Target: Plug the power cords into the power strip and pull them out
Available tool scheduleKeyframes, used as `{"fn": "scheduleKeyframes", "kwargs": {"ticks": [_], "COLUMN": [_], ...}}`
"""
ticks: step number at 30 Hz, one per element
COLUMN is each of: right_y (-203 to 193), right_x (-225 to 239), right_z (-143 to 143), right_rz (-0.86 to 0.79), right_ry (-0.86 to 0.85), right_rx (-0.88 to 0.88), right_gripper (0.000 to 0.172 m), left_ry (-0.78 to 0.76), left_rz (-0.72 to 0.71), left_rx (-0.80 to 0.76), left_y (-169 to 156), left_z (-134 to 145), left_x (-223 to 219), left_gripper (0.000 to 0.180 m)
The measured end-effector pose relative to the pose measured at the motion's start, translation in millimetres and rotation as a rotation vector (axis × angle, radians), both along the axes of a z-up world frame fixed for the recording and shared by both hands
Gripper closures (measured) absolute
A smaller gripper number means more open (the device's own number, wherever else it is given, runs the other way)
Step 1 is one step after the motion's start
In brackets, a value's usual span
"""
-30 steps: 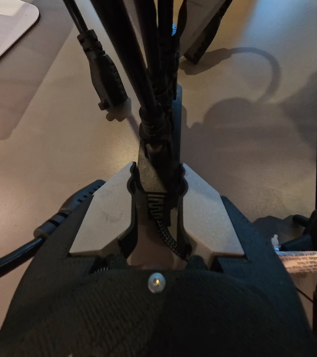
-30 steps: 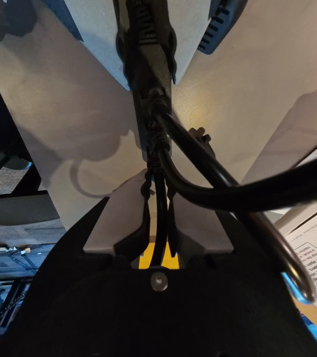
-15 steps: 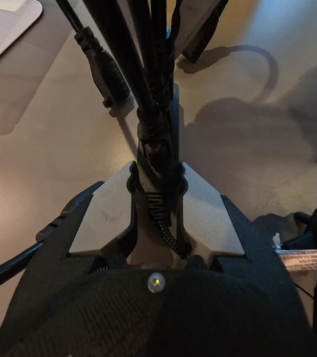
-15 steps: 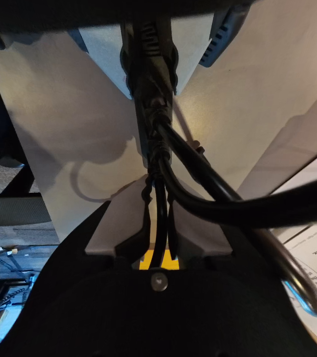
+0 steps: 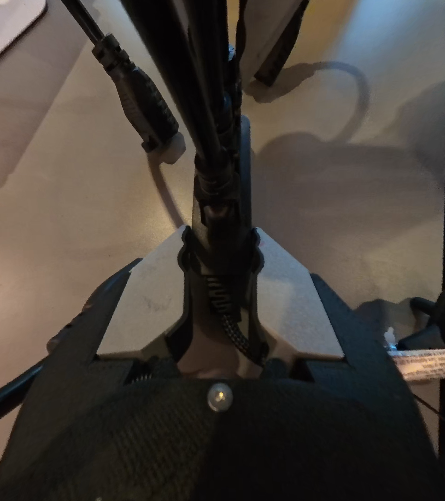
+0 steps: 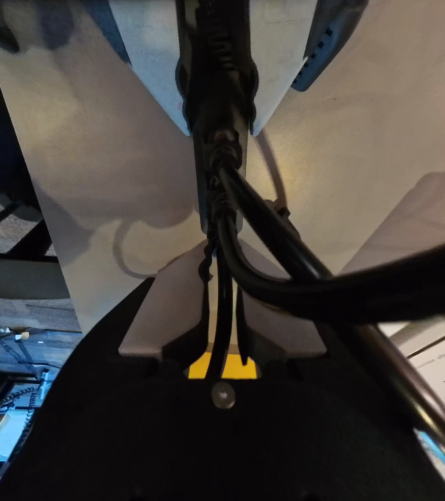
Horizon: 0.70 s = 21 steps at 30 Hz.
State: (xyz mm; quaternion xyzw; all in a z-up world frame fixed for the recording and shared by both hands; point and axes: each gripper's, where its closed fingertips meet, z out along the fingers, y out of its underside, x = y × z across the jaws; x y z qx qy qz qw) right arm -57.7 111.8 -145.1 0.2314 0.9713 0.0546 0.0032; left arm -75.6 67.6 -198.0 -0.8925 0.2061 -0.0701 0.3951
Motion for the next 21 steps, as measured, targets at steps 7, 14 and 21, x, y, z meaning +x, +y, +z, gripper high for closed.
{"fn": "scheduleKeyframes", "kwargs": {"ticks": [7,14,21], "right_y": [11,-21,-35], "right_x": [0,44,76], "right_z": [23,124,53], "right_rz": [0.043,-0.104,-0.129], "right_ry": [0.285,0.807,0.835], "right_rx": [0.054,-0.590,-0.728], "right_gripper": [0.157,0.134,0.114], "left_ry": [0.005,0.009,-0.042], "left_rz": [-0.002,0.016,-0.004], "left_rx": [0.019,0.020,-0.019], "left_y": [2,3,-2], "left_z": [1,2,2], "left_x": [0,-3,4], "left_gripper": [0.138,0.138,0.124]}}
